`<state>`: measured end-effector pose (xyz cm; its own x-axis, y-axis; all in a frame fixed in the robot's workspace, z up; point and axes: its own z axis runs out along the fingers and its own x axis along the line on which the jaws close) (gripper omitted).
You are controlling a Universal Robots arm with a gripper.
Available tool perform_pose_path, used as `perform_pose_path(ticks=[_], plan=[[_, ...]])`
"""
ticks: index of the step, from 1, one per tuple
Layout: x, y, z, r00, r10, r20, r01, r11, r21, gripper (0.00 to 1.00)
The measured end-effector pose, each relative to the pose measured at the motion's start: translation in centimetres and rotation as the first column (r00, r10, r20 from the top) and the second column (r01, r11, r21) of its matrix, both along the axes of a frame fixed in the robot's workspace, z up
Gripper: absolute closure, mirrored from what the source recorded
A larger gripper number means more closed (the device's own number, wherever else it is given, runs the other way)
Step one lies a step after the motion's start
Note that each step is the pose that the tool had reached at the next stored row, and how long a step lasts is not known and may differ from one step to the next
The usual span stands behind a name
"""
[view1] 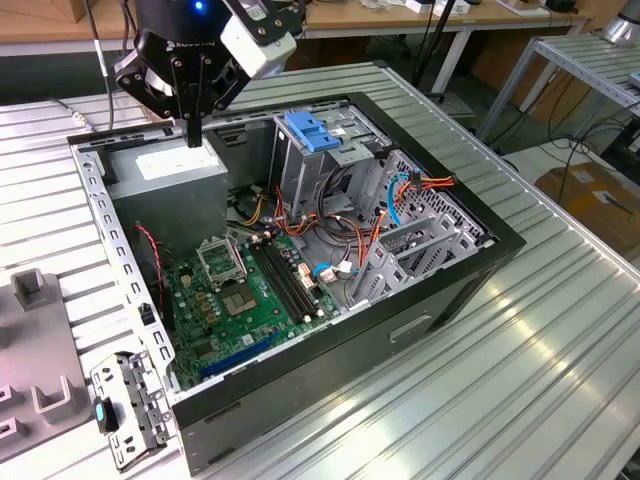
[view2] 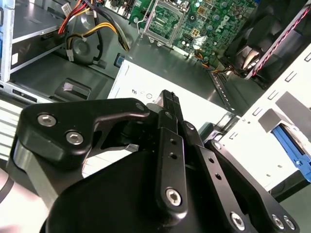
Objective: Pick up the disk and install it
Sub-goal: 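Reach for the disk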
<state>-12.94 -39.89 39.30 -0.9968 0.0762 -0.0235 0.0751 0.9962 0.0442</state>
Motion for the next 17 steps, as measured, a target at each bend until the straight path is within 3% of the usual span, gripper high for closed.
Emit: perform_pose_path(ticks=[17], plan=[[-0.77, 0.00, -0.06, 1.0000, 0.000, -0.0015, 0.000, 1.0000, 0.0001, 0.89]])
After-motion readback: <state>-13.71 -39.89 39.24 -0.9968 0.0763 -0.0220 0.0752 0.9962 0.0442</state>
